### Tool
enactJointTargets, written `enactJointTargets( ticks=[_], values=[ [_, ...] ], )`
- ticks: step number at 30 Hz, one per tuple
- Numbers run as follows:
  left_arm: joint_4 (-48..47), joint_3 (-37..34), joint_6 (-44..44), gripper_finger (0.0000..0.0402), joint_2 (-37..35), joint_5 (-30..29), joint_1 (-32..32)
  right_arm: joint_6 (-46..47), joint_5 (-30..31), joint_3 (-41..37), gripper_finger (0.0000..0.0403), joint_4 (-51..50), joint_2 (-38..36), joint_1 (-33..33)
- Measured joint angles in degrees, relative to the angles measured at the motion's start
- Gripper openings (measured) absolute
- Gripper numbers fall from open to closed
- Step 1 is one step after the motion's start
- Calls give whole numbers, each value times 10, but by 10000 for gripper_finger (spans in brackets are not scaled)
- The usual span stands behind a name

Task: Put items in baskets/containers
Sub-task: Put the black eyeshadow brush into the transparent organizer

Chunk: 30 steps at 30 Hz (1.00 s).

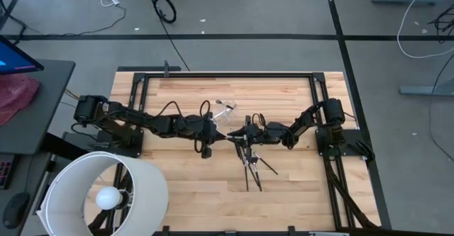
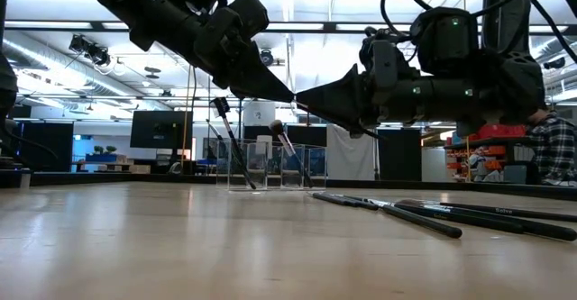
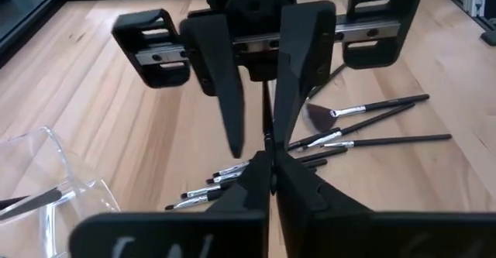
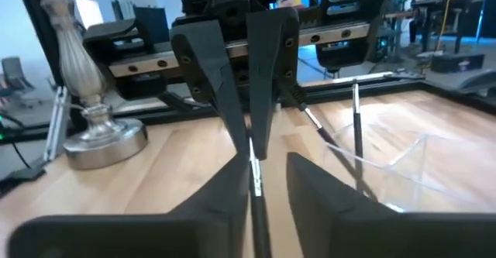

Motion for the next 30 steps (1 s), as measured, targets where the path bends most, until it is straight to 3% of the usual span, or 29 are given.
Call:
enactJointTargets(
  ticks=[5, 12, 17, 25, 30],
  values=[
    [-32, 0, -1, 13, -17, -17, 0, -59, -1, 0, 144, -26, -33, -4],
    [-157, 20, 5, 12, -74, -95, 15, -189, 31, -1, 200, -70, -120, -4],
    [-311, 90, 27, 13, -107, -118, 49, -194, 31, 0, 216, -156, -179, -4],
    [-606, 286, 34, 14, -96, -109, 102, -190, 31, 0, 213, -247, -197, -4],
    [-647, 315, 14, 11, -96, -59, 130, -178, 31, 0, 212, -270, -197, -3]
  ],
)
